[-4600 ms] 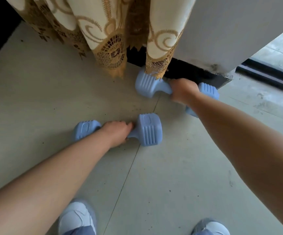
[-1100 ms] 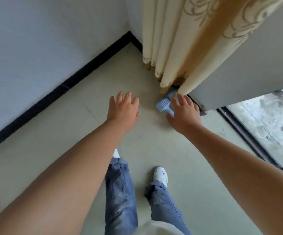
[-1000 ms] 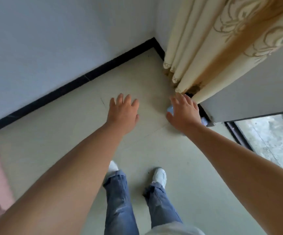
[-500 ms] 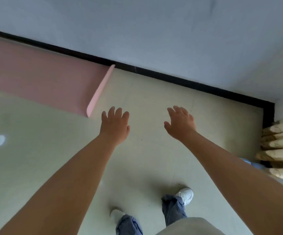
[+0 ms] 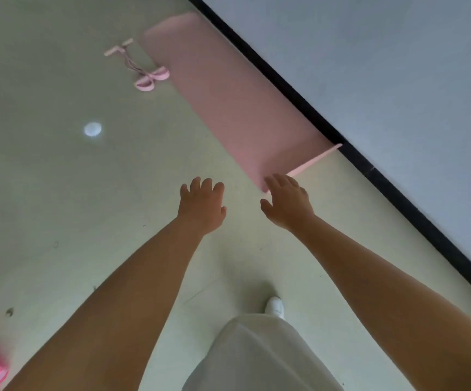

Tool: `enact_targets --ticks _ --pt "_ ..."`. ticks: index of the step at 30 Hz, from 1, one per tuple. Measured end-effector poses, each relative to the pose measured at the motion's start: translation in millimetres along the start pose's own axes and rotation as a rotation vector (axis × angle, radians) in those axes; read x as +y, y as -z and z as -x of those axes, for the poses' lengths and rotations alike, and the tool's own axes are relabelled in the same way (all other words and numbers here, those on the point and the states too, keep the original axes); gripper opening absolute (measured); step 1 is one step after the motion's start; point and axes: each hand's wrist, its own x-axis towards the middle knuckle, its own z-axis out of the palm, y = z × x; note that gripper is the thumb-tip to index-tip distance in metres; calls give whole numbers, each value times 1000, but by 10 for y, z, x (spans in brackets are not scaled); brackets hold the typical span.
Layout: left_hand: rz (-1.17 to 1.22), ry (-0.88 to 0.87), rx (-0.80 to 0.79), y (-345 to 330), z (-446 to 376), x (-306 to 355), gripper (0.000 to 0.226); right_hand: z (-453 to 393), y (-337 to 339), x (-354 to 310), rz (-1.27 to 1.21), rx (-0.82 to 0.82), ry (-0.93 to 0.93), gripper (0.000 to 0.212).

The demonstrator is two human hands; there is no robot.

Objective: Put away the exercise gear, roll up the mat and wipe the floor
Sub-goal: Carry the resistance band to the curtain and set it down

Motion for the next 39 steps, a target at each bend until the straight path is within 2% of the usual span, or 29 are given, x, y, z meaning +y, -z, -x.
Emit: enact_targets --ticks 6,15,22,25,31,39 --pt "88 142 -18 248 -710 -1109 47 -1305 140 -799 80 -51 102 52" --pt "97 344 -85 982 -1978 -2850 46 -3478 666 -2071 99 -139 258 51" --pt "122 418 -59 1268 -3043 -4084 48 -5066 956 -3039 166 -155 306 51" --pt "122 409 -54 1411 -3650 -4711 47 -5817 1006 -3483 176 -148 295 52" --pt "109 351 -113 1810 -4781 -5954 49 -7217 1196 -4268 167 -183 148 51" --pt "13 270 -122 2405 -6362 -7189 48 -8829 1418 -4819 127 -234 13 51"
